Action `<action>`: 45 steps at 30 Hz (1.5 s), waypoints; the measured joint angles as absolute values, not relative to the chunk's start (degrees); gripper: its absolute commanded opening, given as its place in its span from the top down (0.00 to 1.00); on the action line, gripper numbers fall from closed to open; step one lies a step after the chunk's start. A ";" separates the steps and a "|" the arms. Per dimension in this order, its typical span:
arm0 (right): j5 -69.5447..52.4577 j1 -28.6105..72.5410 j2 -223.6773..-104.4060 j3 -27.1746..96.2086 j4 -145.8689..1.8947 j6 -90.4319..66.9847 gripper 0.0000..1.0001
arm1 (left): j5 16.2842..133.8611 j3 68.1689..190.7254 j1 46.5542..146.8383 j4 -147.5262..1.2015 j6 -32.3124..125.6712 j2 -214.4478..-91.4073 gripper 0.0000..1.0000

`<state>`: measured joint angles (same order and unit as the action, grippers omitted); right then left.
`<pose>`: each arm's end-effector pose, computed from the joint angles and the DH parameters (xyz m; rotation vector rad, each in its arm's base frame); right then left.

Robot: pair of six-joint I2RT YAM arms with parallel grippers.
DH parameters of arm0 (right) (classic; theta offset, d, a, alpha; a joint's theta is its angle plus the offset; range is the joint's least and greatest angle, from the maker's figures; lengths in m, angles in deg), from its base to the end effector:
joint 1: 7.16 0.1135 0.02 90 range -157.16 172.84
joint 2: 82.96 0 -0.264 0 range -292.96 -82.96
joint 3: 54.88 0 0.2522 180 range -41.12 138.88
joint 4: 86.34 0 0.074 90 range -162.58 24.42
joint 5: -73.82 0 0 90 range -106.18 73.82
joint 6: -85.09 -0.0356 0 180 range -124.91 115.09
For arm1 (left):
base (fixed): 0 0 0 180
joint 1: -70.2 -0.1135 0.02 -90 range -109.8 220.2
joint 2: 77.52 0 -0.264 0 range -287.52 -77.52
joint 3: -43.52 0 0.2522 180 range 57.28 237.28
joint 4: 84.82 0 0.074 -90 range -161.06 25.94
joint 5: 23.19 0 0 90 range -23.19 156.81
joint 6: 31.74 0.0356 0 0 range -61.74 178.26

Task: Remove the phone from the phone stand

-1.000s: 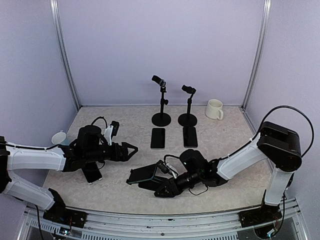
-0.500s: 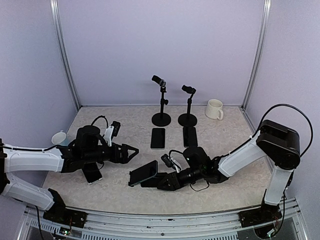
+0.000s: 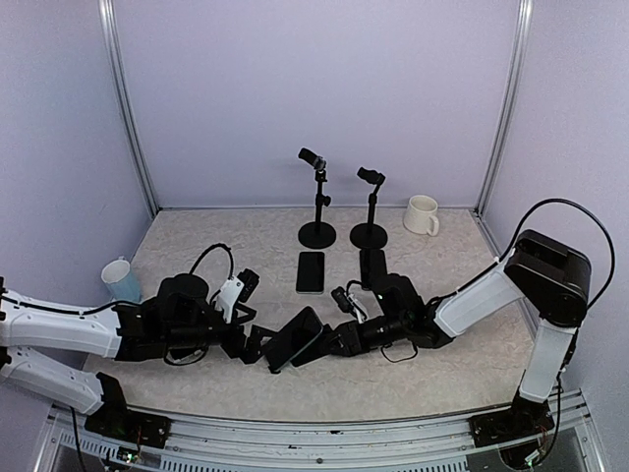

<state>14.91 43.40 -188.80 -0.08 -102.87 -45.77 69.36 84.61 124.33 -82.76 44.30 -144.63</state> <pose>0.1997 0.2717 0.1122 -0.5664 2.4195 1.4034 0.1397 -0.1959 0.1945 0.7665 2.0125 -0.7629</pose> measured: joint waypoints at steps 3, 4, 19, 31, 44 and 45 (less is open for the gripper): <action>15.23 42.16 -188.80 -0.08 -102.91 -45.01 0.60 | 67.92 84.26 125.48 -82.26 46.12 -144.74 0.01; 15.41 41.74 -188.80 -0.08 -102.89 -44.79 0.60 | 67.52 84.33 125.92 -82.24 46.75 -144.98 0.01; 17.97 39.64 -188.82 -0.02 -102.60 -42.27 0.60 | 59.39 94.58 133.35 -78.37 52.46 -164.22 0.01; 18.32 39.54 -188.82 -0.04 -102.58 -41.99 0.60 | 55.43 97.24 134.64 -77.69 54.77 -168.28 0.07; 18.40 39.51 -188.82 -0.15 -102.56 -41.97 0.60 | 54.82 98.49 134.23 -77.52 55.73 -169.88 0.41; 18.45 39.51 -188.82 -0.15 -102.54 -41.97 0.60 | 54.93 98.49 134.20 -77.54 55.71 -169.83 0.44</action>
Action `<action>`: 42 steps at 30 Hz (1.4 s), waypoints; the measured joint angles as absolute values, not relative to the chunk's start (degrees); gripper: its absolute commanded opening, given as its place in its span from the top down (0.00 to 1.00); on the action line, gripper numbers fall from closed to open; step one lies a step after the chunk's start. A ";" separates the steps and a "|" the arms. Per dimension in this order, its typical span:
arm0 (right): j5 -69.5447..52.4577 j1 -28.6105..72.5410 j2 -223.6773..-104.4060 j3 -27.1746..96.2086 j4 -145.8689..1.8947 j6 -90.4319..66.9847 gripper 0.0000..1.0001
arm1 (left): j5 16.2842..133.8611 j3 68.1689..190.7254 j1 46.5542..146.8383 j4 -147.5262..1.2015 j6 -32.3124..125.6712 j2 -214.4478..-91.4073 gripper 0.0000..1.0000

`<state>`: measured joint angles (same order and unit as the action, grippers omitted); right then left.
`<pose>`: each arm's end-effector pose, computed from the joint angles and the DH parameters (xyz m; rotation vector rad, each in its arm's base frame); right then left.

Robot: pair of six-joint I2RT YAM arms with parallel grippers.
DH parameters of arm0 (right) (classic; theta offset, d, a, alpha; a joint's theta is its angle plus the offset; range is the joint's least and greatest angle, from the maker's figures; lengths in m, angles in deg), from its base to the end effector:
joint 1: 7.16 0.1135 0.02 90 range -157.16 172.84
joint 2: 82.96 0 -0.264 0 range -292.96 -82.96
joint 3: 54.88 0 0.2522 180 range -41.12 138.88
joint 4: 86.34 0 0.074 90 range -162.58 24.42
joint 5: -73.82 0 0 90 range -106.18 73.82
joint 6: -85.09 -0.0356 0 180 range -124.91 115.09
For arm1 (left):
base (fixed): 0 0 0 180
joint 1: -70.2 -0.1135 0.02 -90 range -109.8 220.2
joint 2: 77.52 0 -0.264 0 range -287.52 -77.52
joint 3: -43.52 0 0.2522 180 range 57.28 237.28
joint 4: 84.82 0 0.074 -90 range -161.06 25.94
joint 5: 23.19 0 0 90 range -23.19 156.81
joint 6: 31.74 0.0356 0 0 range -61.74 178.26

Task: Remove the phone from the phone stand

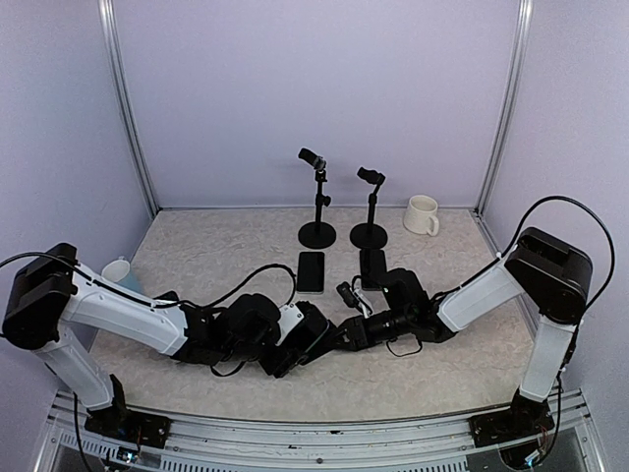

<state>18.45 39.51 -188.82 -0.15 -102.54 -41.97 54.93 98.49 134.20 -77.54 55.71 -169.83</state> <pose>0.2152 0.2576 0.1120 -0.5968 2.3870 1.4089 0.1419 -0.2742 0.1479 1.1132 2.0731 -0.3348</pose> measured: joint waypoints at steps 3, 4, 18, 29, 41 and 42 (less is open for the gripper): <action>18.47 39.51 -188.82 -0.15 -102.54 -41.95 0.60 | 55.33 98.49 134.10 -77.41 55.80 -169.42 0.48; 18.49 39.51 -188.82 -0.15 -102.54 -41.95 0.60 | 55.48 98.49 134.07 -77.36 55.80 -169.13 0.49; 18.69 39.51 -188.80 -0.15 -102.52 -41.81 0.58 | 57.40 98.47 132.81 -78.46 54.86 -162.58 0.56; 19.06 39.32 -187.14 -0.50 -102.49 -41.55 0.52 | 62.17 99.54 116.19 -77.65 43.04 -158.45 0.63; 20.55 39.32 -184.67 -1.39 -102.58 -40.46 0.47 | 60.59 111.10 106.80 -66.46 33.92 -169.57 0.72; 20.68 39.30 -184.32 -1.59 -102.60 -40.35 0.47 | 60.22 112.19 106.47 -65.63 33.55 -170.77 0.72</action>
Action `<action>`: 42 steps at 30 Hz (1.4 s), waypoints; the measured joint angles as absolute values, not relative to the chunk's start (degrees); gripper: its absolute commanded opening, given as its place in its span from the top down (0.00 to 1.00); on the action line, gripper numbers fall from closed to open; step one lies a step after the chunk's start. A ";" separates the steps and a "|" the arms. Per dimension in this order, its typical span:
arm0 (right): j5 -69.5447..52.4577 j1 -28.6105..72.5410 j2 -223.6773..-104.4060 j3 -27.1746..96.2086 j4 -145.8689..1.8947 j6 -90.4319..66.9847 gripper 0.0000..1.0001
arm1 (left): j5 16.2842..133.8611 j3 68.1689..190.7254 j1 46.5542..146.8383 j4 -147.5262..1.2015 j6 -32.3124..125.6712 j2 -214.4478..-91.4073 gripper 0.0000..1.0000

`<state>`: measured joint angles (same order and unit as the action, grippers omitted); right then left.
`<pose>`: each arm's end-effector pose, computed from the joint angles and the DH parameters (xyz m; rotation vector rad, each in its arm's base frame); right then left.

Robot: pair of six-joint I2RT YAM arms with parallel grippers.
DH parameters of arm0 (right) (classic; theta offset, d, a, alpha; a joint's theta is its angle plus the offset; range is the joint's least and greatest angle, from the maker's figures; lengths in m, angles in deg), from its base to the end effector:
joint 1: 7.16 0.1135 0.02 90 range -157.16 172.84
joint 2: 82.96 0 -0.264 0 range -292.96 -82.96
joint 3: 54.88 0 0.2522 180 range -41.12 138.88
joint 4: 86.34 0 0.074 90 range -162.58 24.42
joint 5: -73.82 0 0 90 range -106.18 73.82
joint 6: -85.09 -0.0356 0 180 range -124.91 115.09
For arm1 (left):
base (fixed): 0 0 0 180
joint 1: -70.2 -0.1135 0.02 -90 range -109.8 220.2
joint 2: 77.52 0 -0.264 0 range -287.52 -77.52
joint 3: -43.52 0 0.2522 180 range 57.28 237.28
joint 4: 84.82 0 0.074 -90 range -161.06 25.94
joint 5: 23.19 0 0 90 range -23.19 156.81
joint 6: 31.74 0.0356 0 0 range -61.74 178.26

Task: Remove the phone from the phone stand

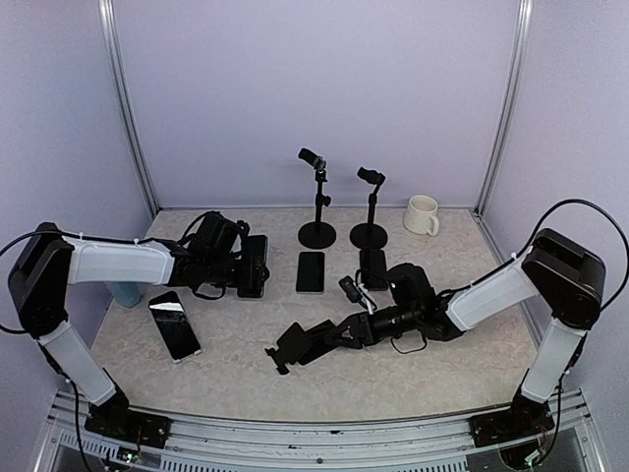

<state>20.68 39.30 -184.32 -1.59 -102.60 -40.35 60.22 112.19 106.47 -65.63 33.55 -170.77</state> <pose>0.2102 0.2522 0.1307 -0.6619 2.3059 1.4540 0.2792 -0.1998 0.1965 0.1801 2.3557 -0.3944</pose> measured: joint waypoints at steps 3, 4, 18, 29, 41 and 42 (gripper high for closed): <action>21.01 39.30 -183.49 -1.87 -102.65 -40.13 0.47 | 59.04 115.14 105.83 -63.75 32.68 -174.42 0.73; 21.07 39.30 -183.16 -2.00 -102.67 -40.07 0.47 | 58.60 116.08 105.66 -63.05 32.48 -175.67 0.73; 21.09 39.30 -181.52 -3.38 -102.71 -39.41 0.48 | 56.68 124.26 102.95 -58.96 31.08 -187.06 0.73; 20.94 39.21 -180.45 -3.51 -102.43 -38.73 0.48 | 53.23 127.10 102.80 -58.41 31.06 -189.83 0.63; 20.61 39.05 -178.90 -3.51 -101.73 -37.75 0.48 | 52.62 128.08 102.77 -59.29 31.04 -192.30 0.52; 20.61 39.05 -178.84 -3.51 -101.58 -37.73 0.48 | 52.59 128.08 102.77 -59.40 31.04 -192.39 0.50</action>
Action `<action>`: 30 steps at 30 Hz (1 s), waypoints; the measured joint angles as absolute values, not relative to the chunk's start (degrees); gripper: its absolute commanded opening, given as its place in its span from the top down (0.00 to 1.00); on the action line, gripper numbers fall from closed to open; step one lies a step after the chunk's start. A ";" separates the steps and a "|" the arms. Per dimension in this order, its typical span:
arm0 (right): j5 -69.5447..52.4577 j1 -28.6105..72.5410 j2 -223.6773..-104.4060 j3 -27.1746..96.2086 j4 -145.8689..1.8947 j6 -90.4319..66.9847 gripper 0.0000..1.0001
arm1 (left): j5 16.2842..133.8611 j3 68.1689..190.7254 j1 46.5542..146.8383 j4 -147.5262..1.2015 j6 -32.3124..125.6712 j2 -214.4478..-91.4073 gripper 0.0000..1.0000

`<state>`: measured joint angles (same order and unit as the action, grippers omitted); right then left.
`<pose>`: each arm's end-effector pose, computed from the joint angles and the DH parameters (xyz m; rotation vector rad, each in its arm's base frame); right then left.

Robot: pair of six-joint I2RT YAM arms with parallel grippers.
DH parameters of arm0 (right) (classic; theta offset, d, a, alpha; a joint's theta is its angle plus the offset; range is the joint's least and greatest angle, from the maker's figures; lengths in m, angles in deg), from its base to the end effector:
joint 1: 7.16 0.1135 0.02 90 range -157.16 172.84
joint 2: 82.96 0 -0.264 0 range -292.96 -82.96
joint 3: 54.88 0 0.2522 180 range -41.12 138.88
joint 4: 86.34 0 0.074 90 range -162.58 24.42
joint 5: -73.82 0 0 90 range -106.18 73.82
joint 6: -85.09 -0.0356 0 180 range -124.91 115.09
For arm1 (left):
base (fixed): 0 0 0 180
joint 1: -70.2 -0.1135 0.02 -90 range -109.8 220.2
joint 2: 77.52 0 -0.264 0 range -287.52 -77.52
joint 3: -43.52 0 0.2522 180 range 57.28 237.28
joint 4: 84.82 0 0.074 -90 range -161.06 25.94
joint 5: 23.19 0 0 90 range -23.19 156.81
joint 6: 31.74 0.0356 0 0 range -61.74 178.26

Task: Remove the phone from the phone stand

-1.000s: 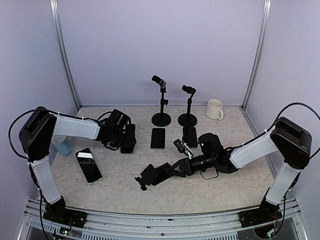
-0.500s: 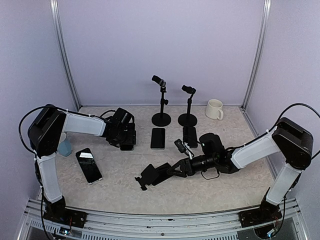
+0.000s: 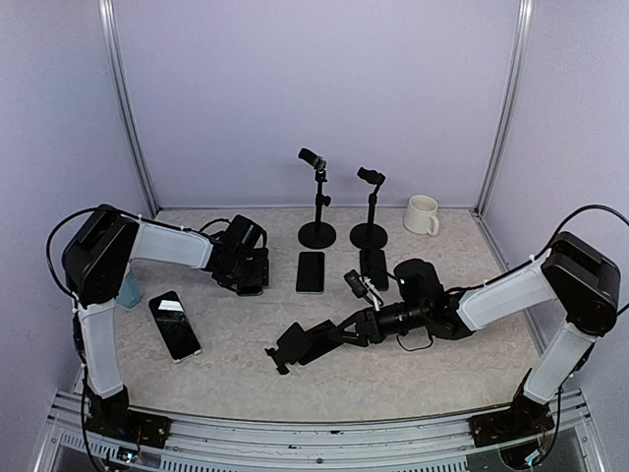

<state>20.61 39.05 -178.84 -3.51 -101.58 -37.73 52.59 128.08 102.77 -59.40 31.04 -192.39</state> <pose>0.2035 0.2431 0.1492 -0.7109 2.2249 1.4428 0.3501 -0.2133 0.1361 0.0207 2.5035 -0.1139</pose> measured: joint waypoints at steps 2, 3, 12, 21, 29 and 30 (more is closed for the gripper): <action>20.59 39.05 -178.71 -3.51 -101.42 -37.71 0.48 | 52.59 128.08 102.77 -59.49 31.04 -192.50 0.44; 20.59 39.05 -178.64 -3.51 -101.38 -37.68 0.48 | 52.59 128.11 102.77 -59.51 31.01 -192.57 0.42; 20.39 39.05 -177.85 -3.51 -100.50 -37.53 0.48 | 53.93 128.11 102.36 -59.62 31.04 -192.59 0.21; 20.37 39.05 -177.81 -3.56 -100.33 -37.62 0.45 | 55.61 128.08 102.36 -60.12 30.60 -192.65 0.01; 19.91 39.05 -176.13 -3.71 -99.81 -37.55 0.42 | 60.57 122.73 102.32 -64.49 32.89 -188.50 0.01; 19.82 39.05 -175.82 -3.75 -99.78 -37.53 0.41 | 61.40 120.81 102.32 -65.47 33.33 -186.62 0.01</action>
